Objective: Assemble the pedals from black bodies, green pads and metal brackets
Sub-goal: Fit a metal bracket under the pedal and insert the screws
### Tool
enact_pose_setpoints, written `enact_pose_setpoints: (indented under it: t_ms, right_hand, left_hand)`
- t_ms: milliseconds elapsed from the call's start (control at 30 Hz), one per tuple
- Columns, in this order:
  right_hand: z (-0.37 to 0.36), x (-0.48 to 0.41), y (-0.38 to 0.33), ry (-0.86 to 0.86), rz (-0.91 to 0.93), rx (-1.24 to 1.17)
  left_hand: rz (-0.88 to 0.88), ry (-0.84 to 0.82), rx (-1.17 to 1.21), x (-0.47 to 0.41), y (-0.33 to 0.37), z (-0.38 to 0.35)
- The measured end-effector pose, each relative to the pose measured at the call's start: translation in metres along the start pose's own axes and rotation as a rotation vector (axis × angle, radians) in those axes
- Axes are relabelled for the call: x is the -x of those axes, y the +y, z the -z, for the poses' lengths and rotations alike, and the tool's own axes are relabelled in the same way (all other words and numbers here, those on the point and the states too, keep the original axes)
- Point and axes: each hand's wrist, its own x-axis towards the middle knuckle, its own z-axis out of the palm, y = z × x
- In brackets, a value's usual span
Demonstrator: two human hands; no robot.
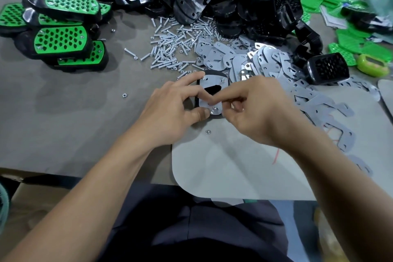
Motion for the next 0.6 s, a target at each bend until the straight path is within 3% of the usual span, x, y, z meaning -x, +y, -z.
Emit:
enact_pose_setpoints:
  t_ms: [233,600]
  right_hand:
    - [-0.01,0.015,0.004,0.161,-0.02,0.009]
    - [-0.019,0.025,0.007,0.147,-0.089,-0.199]
  left_hand:
    - [-0.009,0.01,0.004,0.001,-0.003,-0.001]
    - [-0.006,-0.003,0.013,0.0,-0.001,0.001]
